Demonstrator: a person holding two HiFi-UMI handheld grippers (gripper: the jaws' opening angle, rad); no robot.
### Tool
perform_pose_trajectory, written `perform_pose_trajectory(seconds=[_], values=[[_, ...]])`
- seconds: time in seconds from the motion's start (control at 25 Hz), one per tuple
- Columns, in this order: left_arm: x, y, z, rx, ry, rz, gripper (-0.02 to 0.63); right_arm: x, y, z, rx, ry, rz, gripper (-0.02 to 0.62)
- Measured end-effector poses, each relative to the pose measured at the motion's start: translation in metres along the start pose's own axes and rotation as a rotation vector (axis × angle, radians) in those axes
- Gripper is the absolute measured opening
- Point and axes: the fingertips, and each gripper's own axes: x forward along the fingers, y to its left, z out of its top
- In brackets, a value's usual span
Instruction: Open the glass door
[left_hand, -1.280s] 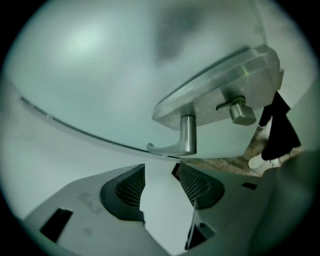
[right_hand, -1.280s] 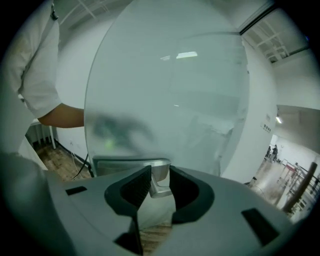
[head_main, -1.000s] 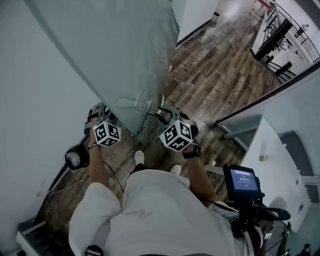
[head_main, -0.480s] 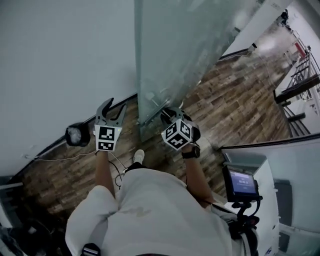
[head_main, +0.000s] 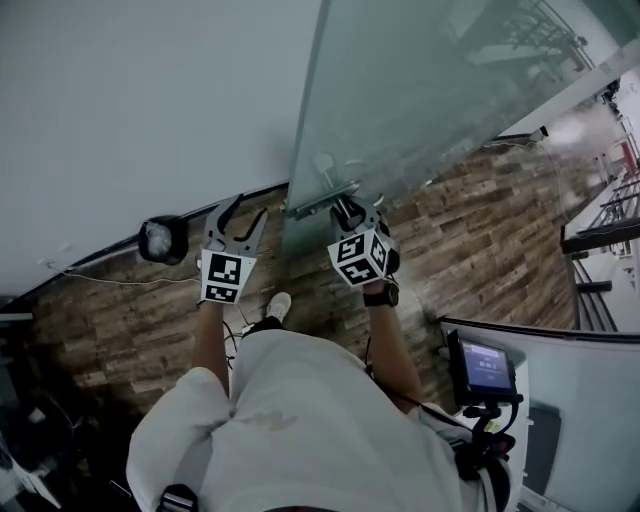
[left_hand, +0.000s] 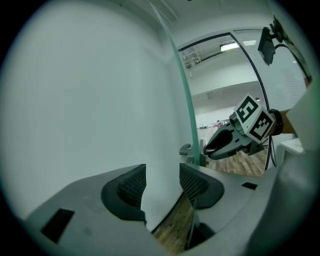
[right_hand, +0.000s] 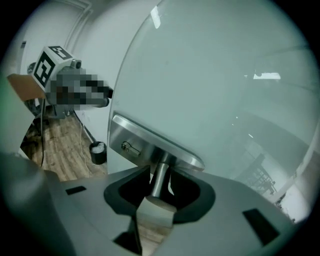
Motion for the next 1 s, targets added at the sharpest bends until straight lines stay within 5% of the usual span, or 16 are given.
perform_pose_trajectory(seconds=[0.44,0.76,1.0], values=[[0.010,0.058,-0.021,-0.014,0.016,-0.053,0.212,0.084,-0.017,0.058,0.018,0.020,-0.128,0.109],[0.024,0.079,-0.029,-0.076,0.018,-0.033,0.212,0.139,-0.045,0.099,0.140,-0.095,-0.088,0.109],[0.020,0.100,-0.045,-0.113,0.036,0.005,0.212,0.198,-0.062,0.124,0.093,-0.059,-0.184,0.110]])
